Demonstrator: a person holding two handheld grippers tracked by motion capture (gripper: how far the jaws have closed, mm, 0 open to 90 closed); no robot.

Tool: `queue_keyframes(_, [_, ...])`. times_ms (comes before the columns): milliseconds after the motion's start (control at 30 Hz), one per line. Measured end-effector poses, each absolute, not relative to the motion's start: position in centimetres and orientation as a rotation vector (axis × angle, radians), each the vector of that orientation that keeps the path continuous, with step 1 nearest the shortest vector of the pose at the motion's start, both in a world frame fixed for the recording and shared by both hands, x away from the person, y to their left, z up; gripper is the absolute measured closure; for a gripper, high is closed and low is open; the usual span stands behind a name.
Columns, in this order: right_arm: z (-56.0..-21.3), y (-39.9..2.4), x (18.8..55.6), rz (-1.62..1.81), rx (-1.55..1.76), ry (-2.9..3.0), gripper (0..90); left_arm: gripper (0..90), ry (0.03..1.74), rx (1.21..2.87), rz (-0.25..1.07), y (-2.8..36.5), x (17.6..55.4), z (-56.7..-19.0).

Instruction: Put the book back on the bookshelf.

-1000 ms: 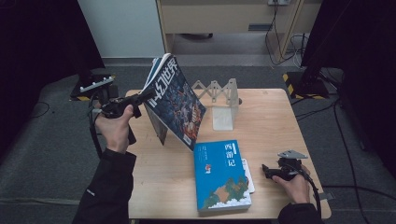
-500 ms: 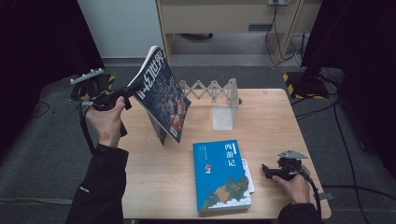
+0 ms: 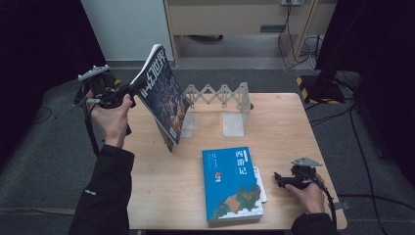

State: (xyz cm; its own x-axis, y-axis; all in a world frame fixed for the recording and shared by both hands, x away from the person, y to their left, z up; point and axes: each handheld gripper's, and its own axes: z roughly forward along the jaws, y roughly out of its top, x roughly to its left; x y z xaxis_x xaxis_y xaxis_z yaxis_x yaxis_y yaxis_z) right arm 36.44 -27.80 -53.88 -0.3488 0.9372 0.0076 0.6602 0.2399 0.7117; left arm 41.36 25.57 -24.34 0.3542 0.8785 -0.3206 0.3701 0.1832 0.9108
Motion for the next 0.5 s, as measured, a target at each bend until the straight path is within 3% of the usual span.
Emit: queue_keyframes(500, [-53.9,-27.8,36.5,0.884,1.468,2.096,4.1,82.2,1.264,1.425,0.609,23.0,43.7,-25.6])
